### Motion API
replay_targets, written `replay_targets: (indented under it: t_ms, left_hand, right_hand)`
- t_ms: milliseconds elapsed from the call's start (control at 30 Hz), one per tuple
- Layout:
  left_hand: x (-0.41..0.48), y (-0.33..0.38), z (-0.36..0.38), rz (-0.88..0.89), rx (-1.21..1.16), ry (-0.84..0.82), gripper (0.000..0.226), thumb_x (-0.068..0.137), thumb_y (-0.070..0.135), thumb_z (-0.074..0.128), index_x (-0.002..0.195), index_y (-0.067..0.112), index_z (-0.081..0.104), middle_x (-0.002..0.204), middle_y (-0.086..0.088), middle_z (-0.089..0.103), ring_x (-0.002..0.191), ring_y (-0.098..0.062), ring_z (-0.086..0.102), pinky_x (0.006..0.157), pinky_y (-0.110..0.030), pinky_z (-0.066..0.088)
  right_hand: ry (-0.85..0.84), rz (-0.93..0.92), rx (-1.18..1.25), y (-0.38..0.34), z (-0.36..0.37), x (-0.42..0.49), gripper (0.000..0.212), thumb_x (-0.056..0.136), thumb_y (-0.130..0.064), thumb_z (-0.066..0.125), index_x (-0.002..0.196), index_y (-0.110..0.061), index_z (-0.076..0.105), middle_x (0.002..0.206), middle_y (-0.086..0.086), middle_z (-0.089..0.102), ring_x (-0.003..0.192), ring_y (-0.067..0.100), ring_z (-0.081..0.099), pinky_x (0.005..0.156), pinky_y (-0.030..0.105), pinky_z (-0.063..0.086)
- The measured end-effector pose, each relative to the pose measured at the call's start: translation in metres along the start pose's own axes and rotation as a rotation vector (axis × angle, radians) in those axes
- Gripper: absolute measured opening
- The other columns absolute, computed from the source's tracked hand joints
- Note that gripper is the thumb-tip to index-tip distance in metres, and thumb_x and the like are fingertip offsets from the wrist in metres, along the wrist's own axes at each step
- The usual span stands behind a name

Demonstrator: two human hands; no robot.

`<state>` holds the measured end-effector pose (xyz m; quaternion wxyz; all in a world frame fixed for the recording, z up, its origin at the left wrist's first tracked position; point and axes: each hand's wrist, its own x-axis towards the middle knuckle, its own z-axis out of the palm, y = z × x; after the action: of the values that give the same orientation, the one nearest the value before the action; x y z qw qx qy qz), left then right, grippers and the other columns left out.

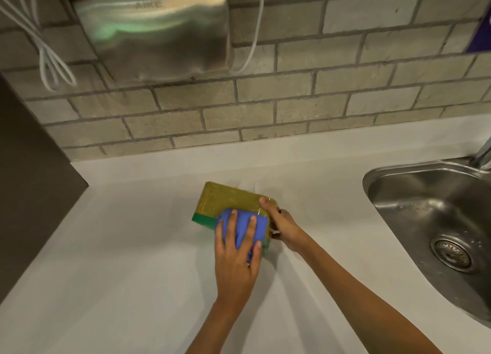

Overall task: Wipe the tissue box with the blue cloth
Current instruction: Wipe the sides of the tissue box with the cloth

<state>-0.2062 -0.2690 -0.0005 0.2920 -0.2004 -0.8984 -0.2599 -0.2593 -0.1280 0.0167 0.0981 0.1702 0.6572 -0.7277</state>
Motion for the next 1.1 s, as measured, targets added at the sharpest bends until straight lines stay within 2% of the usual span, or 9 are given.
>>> replay_targets:
  t_ms: [167, 267, 367, 533, 667, 767, 867, 967, 1100]
  left_hand:
    - [0.037, -0.023, -0.008, -0.545, -0.288, 0.233, 0.048, 0.094, 0.026, 0.038, 0.135, 0.002, 0.046, 0.140, -0.030, 0.038, 0.126, -0.045, 0.039, 0.107, -0.051, 0.037]
    - [0.051, -0.019, -0.005, -0.656, -0.284, 0.241, 0.045, 0.093, 0.013, 0.044, 0.136, 0.000, 0.043, 0.140, -0.033, 0.036, 0.123, -0.048, 0.040, 0.105, -0.053, 0.036]
    - [0.034, -0.006, 0.001, -0.559, -0.190, 0.170, 0.043, 0.095, 0.017, 0.046, 0.136, 0.006, 0.046, 0.147, -0.029, 0.031, 0.132, -0.050, 0.030, 0.105, -0.052, 0.033]
    - [0.008, 0.006, 0.002, -0.176, -0.009, 0.004, 0.054, 0.098, 0.039, 0.021, 0.136, 0.011, 0.047, 0.145, -0.022, 0.041, 0.136, -0.040, 0.025, 0.106, -0.056, 0.036]
    - [0.026, 0.001, -0.001, -0.008, 0.024, -0.011, 0.048, 0.096, 0.034, 0.030, 0.130, 0.010, 0.054, 0.136, -0.019, 0.054, 0.133, -0.033, 0.030, 0.108, -0.051, 0.035]
    - [0.042, 0.013, -0.004, -0.216, -0.084, 0.014, 0.047, 0.092, 0.026, 0.035, 0.132, 0.009, 0.052, 0.137, -0.018, 0.052, 0.132, -0.041, 0.039, 0.104, -0.057, 0.040]
    - [0.041, 0.019, -0.001, -0.373, -0.212, -0.022, 0.046, 0.098, 0.027, 0.031, 0.143, 0.018, 0.034, 0.153, -0.011, 0.031, 0.143, -0.034, 0.019, 0.115, -0.046, 0.023]
    - [0.044, 0.013, -0.003, -0.581, -0.387, 0.018, 0.050, 0.099, 0.027, 0.032, 0.147, 0.016, 0.024, 0.157, -0.011, 0.017, 0.145, -0.028, 0.011, 0.119, -0.040, 0.014]
    - [0.050, 0.008, -0.011, -0.846, -0.641, -0.025, 0.071, 0.088, 0.043, 0.053, 0.146, 0.018, 0.020, 0.149, -0.011, 0.028, 0.136, -0.029, 0.033, 0.111, -0.047, 0.035]
  right_hand:
    - [0.006, 0.009, 0.030, -0.001, 0.003, -0.001, 0.053, 0.076, -0.058, 0.058, 0.101, -0.012, 0.060, 0.086, 0.001, 0.065, 0.080, 0.014, 0.061, 0.066, 0.027, 0.051]
    - [0.030, 0.000, 0.039, -0.002, 0.006, -0.001, 0.054, 0.076, -0.057, 0.059, 0.105, -0.011, 0.059, 0.090, 0.002, 0.066, 0.083, 0.014, 0.062, 0.068, 0.027, 0.052]
    - [0.035, -0.032, 0.041, -0.002, 0.004, -0.001, 0.047, 0.076, -0.055, 0.060, 0.099, -0.014, 0.062, 0.095, 0.006, 0.069, 0.085, 0.016, 0.065, 0.069, 0.026, 0.054]
    - [0.000, -0.072, 0.039, -0.003, 0.001, -0.003, 0.042, 0.077, -0.054, 0.059, 0.094, -0.016, 0.067, 0.088, 0.004, 0.071, 0.081, 0.014, 0.067, 0.069, 0.025, 0.054]
    - [-0.044, -0.112, 0.029, -0.003, -0.003, -0.007, 0.037, 0.078, -0.052, 0.060, 0.094, -0.019, 0.067, 0.090, 0.002, 0.071, 0.085, 0.015, 0.068, 0.072, 0.026, 0.055]
    - [0.028, -0.142, -0.010, -0.003, 0.004, -0.010, 0.070, 0.068, -0.057, 0.067, 0.114, -0.006, 0.054, 0.106, 0.008, 0.066, 0.099, 0.020, 0.065, 0.086, 0.033, 0.055]
    - [0.088, -0.181, 0.020, -0.002, 0.006, -0.015, 0.092, 0.054, -0.068, 0.062, 0.123, -0.015, 0.034, 0.108, -0.003, 0.056, 0.101, 0.011, 0.058, 0.086, 0.027, 0.051]
    - [0.097, -0.226, 0.088, 0.000, 0.009, -0.017, 0.082, 0.068, -0.068, 0.051, 0.132, -0.026, 0.021, 0.112, -0.011, 0.046, 0.105, 0.008, 0.050, 0.089, 0.023, 0.044]
    - [0.171, -0.340, 0.072, 0.005, 0.022, -0.017, 0.054, 0.088, -0.041, 0.050, 0.130, -0.019, 0.025, 0.120, 0.000, 0.046, 0.100, 0.002, 0.052, 0.069, 0.010, 0.050]
